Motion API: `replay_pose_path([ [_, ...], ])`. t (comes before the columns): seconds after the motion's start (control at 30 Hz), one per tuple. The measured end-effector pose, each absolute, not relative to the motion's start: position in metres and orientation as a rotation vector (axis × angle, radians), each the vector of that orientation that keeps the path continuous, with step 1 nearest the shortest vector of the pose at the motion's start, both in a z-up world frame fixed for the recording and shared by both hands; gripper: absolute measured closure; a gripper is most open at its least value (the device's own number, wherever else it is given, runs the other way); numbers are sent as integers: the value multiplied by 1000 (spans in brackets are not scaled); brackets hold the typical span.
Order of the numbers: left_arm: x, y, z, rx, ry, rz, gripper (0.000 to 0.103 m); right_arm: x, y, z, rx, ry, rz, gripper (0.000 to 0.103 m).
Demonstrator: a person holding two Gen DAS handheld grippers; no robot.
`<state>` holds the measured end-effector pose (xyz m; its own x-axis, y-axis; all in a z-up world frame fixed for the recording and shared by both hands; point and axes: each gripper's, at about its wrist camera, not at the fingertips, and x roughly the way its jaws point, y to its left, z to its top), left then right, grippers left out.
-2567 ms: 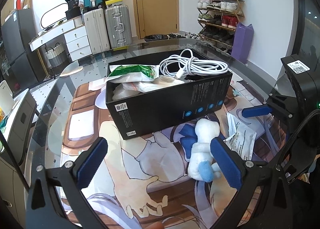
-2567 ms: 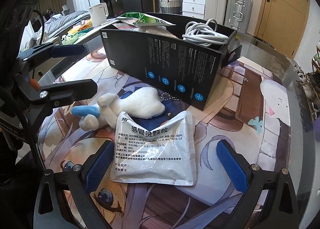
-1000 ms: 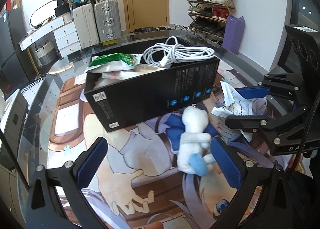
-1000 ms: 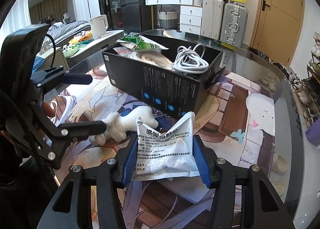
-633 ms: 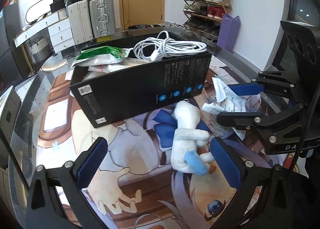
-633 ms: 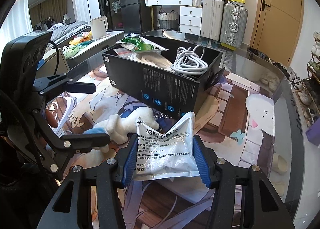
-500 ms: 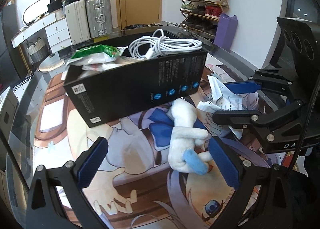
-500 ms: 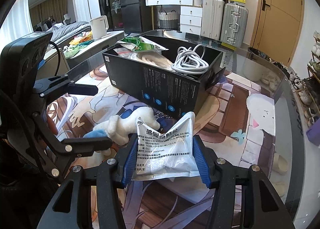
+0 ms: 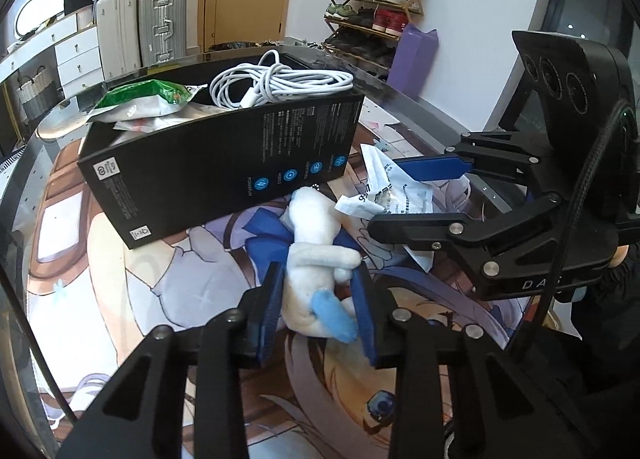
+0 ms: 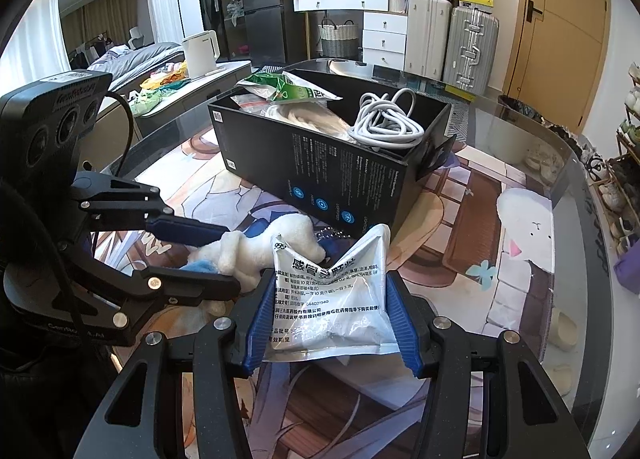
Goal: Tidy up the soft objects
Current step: 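Close the left gripper on the white plush toy while the right gripper holds the packet, then lift the plush toy and the packet over the black box with both grippers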
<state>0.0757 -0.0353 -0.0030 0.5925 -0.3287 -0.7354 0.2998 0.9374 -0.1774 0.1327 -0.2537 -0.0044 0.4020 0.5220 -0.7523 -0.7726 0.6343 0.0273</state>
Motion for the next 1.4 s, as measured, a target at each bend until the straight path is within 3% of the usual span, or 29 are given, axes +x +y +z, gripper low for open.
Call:
replay_pose_path([
  [1.4, 70, -16, 15, -56, 811, -363, 77, 121, -263, 23, -297, 700, 869, 49],
])
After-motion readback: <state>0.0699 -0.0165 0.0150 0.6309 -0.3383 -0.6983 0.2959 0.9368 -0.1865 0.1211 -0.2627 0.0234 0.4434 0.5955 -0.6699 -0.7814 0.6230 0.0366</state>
